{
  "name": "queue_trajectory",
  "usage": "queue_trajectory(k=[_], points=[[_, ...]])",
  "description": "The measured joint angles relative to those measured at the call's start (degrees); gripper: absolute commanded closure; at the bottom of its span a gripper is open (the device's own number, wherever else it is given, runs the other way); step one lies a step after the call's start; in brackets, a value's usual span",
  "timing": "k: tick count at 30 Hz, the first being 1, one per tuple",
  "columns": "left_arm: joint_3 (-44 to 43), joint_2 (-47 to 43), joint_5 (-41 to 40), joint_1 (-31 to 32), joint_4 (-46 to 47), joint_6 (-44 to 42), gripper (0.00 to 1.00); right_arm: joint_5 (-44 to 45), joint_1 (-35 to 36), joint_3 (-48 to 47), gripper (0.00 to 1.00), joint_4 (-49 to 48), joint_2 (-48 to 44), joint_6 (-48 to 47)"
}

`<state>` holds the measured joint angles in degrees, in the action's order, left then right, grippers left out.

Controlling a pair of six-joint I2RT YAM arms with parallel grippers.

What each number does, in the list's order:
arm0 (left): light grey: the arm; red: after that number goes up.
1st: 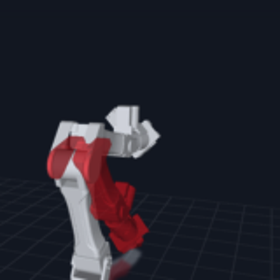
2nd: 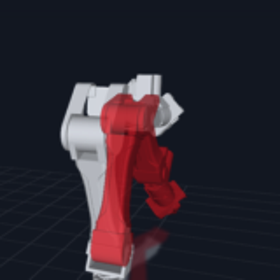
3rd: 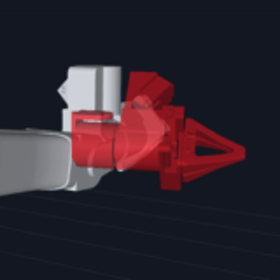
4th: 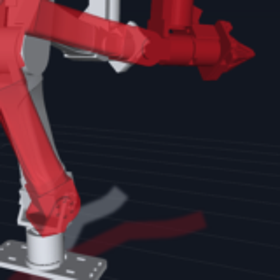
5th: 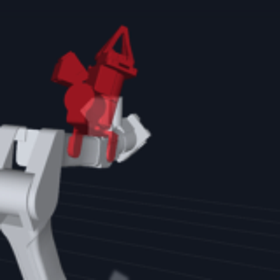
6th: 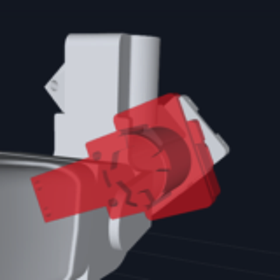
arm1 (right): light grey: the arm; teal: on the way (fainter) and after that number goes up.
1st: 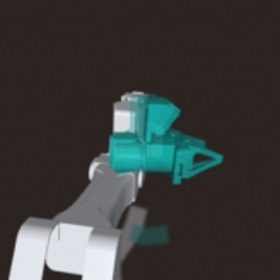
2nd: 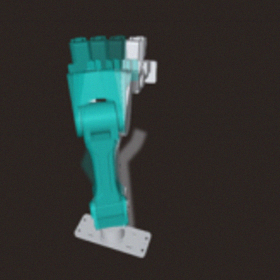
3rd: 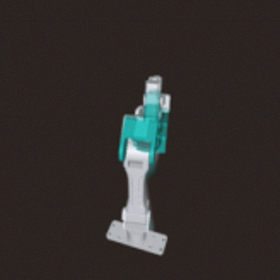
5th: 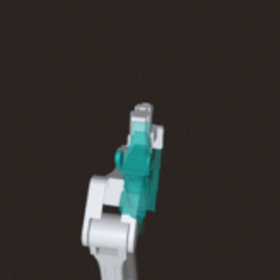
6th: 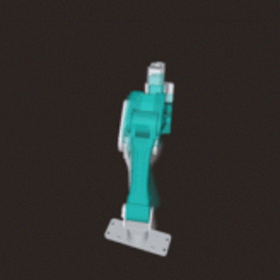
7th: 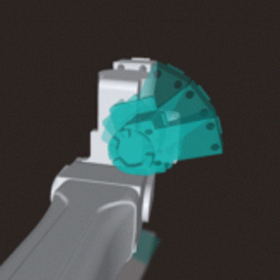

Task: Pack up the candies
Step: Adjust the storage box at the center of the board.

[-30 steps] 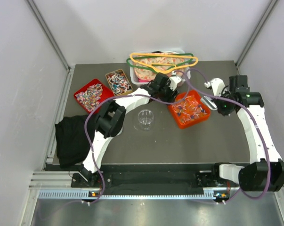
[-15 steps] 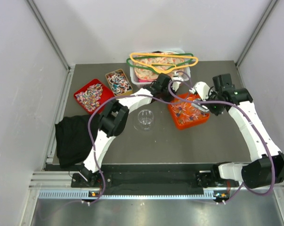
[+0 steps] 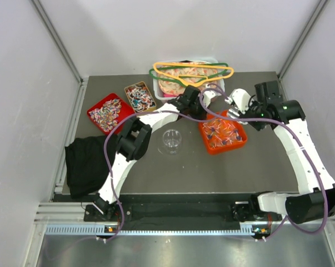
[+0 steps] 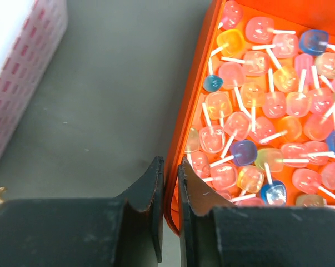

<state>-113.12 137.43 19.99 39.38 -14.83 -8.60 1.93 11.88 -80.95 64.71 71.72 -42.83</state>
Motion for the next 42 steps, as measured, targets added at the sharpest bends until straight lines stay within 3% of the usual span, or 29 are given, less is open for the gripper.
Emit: queue_trajectory(k=[15,22,28,42], points=[[-1.40,3.85,19.67,-2.91,3.43,15.85,1.00,-2.38,1.64,-1.03,1.00,2.86,-0.39,0.63],[-1.53,5.40,24.00,-3.72,5.05,22.27,1.00,-3.04,1.90,-1.33,1.00,2.91,-0.42,0.92],[-2.10,5.44,21.18,-3.65,3.96,21.66,1.00,-2.69,2.01,-1.33,1.00,2.89,-0.42,0.98],[-2.73,2.16,-0.28,-2.29,0.68,12.33,1.00,9.07,6.14,-1.09,1.00,0.35,2.56,-2.21]])
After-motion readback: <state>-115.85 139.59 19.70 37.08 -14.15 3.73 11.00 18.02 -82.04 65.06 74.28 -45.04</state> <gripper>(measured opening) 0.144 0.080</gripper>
